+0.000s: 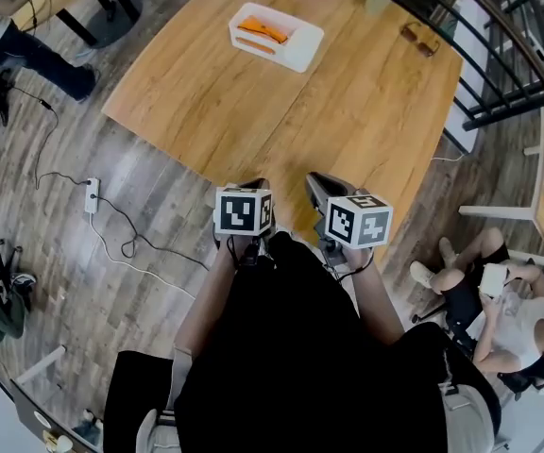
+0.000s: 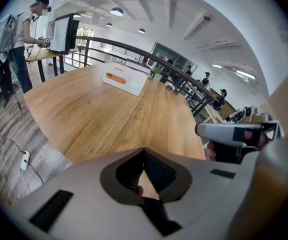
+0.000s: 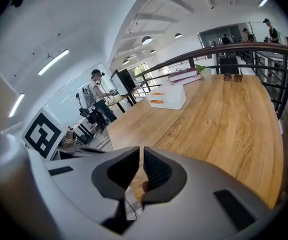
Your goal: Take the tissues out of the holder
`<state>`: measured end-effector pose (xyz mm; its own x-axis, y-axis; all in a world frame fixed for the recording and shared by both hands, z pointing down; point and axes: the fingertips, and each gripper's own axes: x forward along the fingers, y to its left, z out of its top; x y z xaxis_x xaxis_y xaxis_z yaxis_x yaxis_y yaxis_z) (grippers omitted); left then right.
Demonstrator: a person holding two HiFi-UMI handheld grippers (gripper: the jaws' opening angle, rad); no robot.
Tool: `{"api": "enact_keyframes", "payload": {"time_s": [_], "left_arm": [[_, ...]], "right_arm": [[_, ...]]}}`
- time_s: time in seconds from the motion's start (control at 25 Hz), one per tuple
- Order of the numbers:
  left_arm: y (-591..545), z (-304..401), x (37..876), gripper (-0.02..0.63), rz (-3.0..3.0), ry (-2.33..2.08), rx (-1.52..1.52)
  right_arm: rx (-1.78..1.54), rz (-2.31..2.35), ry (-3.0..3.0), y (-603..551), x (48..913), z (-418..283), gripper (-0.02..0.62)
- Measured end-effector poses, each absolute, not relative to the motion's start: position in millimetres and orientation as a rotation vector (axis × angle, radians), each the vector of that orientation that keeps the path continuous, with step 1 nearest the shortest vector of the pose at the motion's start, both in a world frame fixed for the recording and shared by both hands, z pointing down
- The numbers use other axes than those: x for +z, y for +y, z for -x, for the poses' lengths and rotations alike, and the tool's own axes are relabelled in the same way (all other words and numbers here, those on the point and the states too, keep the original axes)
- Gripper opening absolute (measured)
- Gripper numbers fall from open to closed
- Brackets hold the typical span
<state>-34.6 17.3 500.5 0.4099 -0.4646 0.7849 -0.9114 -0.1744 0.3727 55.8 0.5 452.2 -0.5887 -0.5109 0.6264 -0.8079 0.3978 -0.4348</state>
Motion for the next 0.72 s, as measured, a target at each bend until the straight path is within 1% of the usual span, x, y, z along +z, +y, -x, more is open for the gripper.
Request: {"api": "enact_keyframes", "payload": {"time_s": [0.36, 0.72], "left_arm": [[-28, 10, 494, 0.011, -1.773, -1.233, 0.634], [-59, 13, 494, 0.011, -1.748, -1.269, 0.624]], "right_arm": [[1.004, -1.080, -2.296, -44, 452, -84, 0.020], [1.021, -1.050, -2.303, -76, 456, -90, 0.012]]}}
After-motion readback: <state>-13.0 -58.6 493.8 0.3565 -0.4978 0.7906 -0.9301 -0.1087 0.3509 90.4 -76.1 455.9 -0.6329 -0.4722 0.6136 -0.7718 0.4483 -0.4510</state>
